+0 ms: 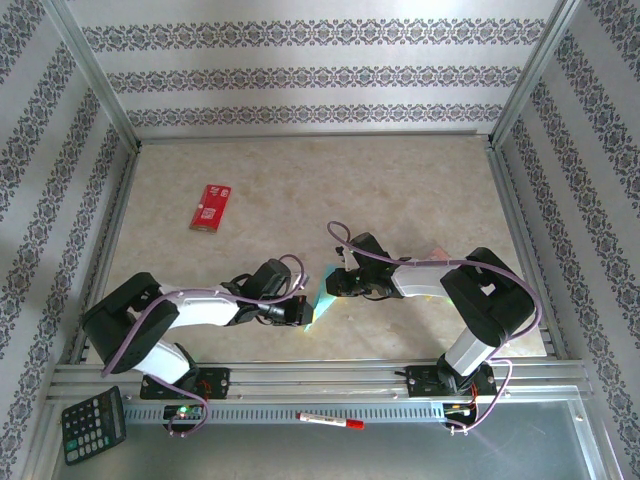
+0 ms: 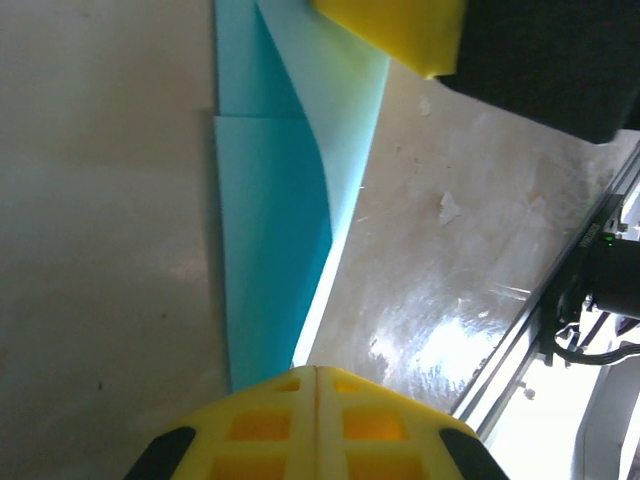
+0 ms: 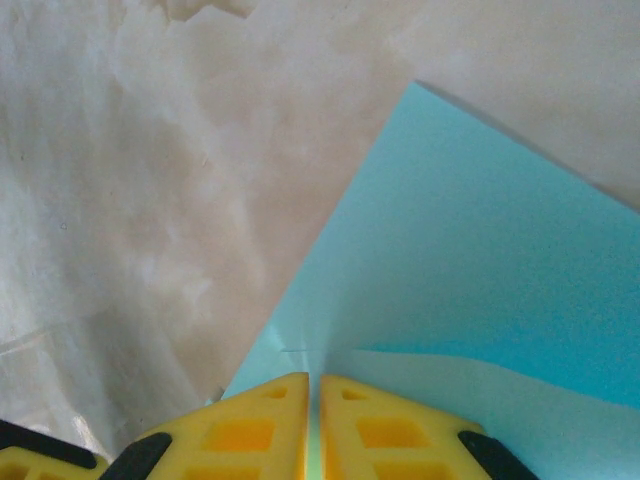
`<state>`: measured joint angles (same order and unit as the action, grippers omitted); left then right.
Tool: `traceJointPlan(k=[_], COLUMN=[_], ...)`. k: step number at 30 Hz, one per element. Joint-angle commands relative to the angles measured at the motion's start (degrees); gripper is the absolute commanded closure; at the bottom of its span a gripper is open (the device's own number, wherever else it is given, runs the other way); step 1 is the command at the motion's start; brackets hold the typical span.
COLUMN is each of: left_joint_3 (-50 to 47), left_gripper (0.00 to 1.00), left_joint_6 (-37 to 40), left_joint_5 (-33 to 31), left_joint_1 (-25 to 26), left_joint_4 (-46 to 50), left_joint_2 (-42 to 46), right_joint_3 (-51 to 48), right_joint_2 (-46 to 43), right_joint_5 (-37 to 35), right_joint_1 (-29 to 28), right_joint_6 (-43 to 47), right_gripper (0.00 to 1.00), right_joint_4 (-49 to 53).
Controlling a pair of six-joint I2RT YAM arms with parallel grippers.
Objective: Fold a paper plane with a square sheet of paper (pick it up from the middle)
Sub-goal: Fold the wing for the fifth time at the center of the table.
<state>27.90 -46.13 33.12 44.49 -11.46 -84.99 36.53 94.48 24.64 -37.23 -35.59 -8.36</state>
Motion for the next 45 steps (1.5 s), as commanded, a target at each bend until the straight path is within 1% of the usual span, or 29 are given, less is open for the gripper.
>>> traceJointPlan(k=[1,8,14,21,31,39,45], left_joint_3=[-0.18,-0.52,-0.36,-0.57,-0.37,-2.76,-4.17], left_gripper=[0.94,0.95,0.95,0.96,0.96,0.98,1.0], left_joint_6=[-1.05,-0.89,0.06,0.54,1.14,0.02,-0.05], left_joint_5=[1.38,1.79,0.59,-0.94,-1.1,-0.78,-1.15], left_joint_1=[-0.35,-0.19,-0.28,-0.52,-0.89,-0.87,-0.9], left_joint_4=[3.25,3.1,4.58,5.84,6.4,4.96,6.54], left_joint_2=[1.88,-0.09,-1.07,-0.51,-0.57,-2.2,-0.89], right_joint_3=[-0.77,-0.67,-0.77,-1.07,-1.03,-1.33,-1.61], right_joint_2=[3.19,3.29,3.38,3.38,3.28,3.14,2.82], right_joint_5=[-3.03,-3.02,-3.12,-3.21,-3.13,-3.33,-3.55], right_joint_1=[0.23,0.19,0.09,0.06,0.08,0.08,0.11], right_joint_6=[0.7,0.68,0.59,0.45,0.5,0.38,0.43], right_gripper=[0.85,0.86,0.85,0.85,0.86,0.86,0.86], right_joint_4=[4.49,4.52,4.43,4.33,4.41,4.41,4.49])
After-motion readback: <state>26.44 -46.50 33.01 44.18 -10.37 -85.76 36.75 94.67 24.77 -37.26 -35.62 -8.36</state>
